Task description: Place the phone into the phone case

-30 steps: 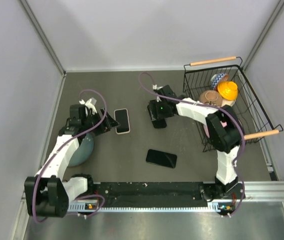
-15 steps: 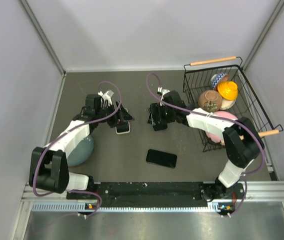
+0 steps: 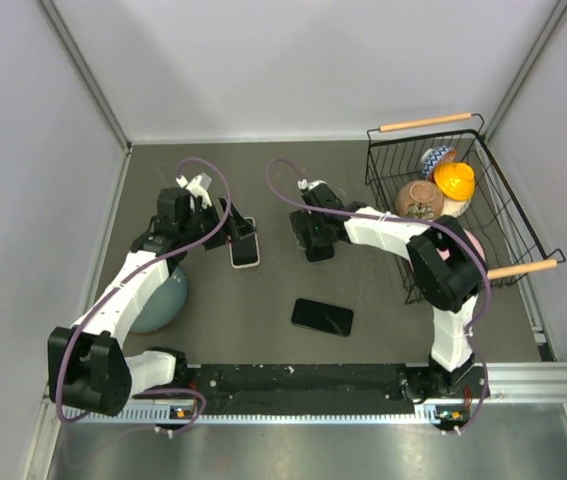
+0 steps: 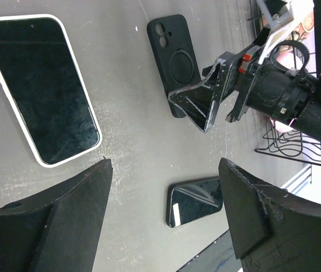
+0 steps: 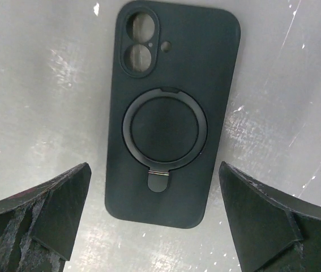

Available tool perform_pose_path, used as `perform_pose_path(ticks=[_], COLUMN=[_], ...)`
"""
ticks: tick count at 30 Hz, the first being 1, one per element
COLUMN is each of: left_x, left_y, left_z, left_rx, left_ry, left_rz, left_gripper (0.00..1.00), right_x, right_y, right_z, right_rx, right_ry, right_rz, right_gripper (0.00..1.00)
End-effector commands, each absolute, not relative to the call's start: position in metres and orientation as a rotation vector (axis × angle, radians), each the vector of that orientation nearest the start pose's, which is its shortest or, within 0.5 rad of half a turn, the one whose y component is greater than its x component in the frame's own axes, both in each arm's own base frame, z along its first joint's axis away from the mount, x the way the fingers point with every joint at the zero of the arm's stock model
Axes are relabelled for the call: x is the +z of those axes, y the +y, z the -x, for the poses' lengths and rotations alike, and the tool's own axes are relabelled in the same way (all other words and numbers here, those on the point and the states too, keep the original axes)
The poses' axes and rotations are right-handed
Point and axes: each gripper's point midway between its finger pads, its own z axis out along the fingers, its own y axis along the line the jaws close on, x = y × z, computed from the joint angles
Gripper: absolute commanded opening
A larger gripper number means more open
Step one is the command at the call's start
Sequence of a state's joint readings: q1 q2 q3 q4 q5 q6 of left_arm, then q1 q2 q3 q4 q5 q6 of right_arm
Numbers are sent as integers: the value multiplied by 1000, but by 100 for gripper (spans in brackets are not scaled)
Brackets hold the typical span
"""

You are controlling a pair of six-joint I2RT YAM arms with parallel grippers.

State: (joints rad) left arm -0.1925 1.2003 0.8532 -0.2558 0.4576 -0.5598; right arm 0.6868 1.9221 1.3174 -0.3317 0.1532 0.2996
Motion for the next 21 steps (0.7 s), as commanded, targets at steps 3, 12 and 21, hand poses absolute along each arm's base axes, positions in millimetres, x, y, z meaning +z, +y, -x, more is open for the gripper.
perform_pose_path(ticks=[3,12,21], left_x=[189,187,181], left_y=[-160,-157,-161], left_z=[-313,-314,-312], left_rx=[-934,-917,-941], left_ry=[2209,2213,2231], left_rz=[119,145,146], left_gripper=[81,81,77], right_x=[40,17,40], right_y=[283,273,291], right_z=[-371,-362,-351], right_rx=[142,65,249], right_ry=[2478,2527,2505], right_rz=[461,470,470], right_gripper=[95,85,59])
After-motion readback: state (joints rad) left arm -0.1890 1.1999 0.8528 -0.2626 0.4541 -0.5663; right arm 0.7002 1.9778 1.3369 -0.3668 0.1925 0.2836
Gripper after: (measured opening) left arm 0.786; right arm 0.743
